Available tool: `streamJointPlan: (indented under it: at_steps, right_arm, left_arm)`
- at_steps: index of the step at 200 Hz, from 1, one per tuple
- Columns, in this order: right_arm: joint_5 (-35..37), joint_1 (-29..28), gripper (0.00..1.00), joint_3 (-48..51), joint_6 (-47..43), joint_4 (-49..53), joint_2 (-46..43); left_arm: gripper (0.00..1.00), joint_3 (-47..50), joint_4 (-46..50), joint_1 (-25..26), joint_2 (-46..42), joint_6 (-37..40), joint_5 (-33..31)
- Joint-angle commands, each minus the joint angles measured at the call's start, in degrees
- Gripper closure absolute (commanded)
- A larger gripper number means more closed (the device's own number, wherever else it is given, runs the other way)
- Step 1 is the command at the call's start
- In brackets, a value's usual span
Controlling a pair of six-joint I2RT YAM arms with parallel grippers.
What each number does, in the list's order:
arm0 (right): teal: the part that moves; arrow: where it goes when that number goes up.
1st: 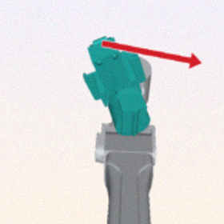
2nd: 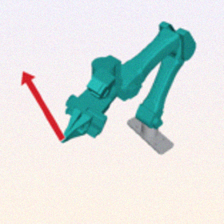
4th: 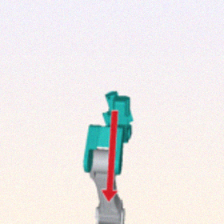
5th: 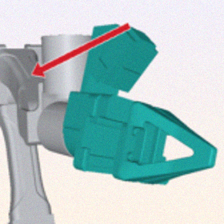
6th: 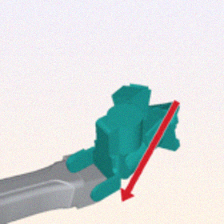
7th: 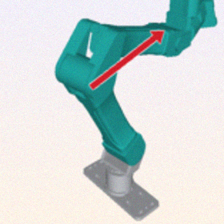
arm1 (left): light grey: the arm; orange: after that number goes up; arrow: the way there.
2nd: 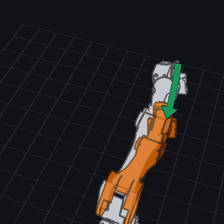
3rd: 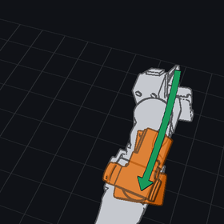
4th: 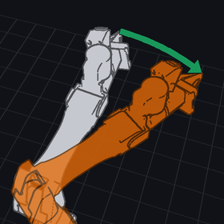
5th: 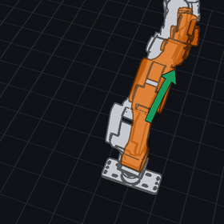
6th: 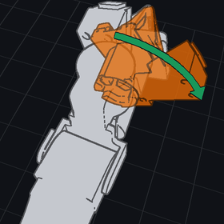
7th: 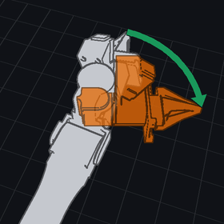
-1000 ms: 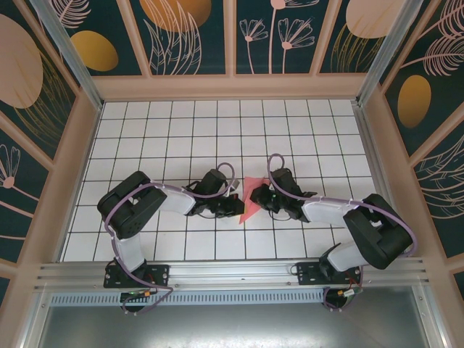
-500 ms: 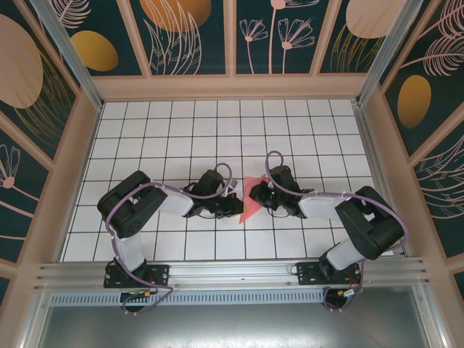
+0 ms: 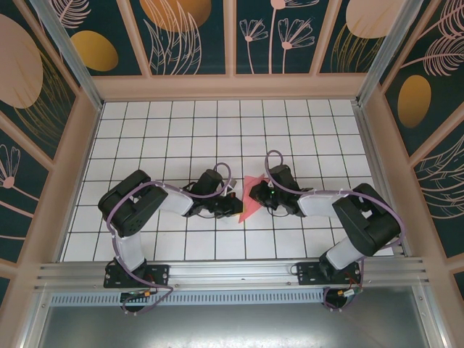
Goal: Fold a paper plane with a square sheet of paper (pick it up from the middle)
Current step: Fourth fold the wing at the center of the table.
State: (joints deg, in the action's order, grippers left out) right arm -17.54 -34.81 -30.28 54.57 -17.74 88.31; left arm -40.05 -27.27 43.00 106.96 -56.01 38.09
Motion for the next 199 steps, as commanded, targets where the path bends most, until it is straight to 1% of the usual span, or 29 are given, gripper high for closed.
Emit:
streamJointPlan:
  at_steps: [1, 77, 98, 199]
  right_arm:
    - [-2.4, 0.3, 0.85, -0.9, -0.4, -2.8, -0.4]
    - [-2.6, 0.7, 0.85, -2.9, -0.2, -3.2, 3.4]
    - [-0.9, 0.8, 0.85, -3.1, -0.2, -2.2, 4.0]
    - [0.4, 1.2, 0.85, -2.6, -0.1, -1.2, 6.1]
  left_arm:
    - [0.95, 0.1, 0.3, -0.4, 2.0, 0.3, 0.8]
    - [0.96, 0.2, 1.3, -0.5, 2.2, 0.4, 0.5]
    - [0.95, 0.2, 1.3, -0.4, 2.1, 0.3, 0.4]
    - [0.93, -0.5, 5.1, -0.4, 1.8, 2.3, -1.1]
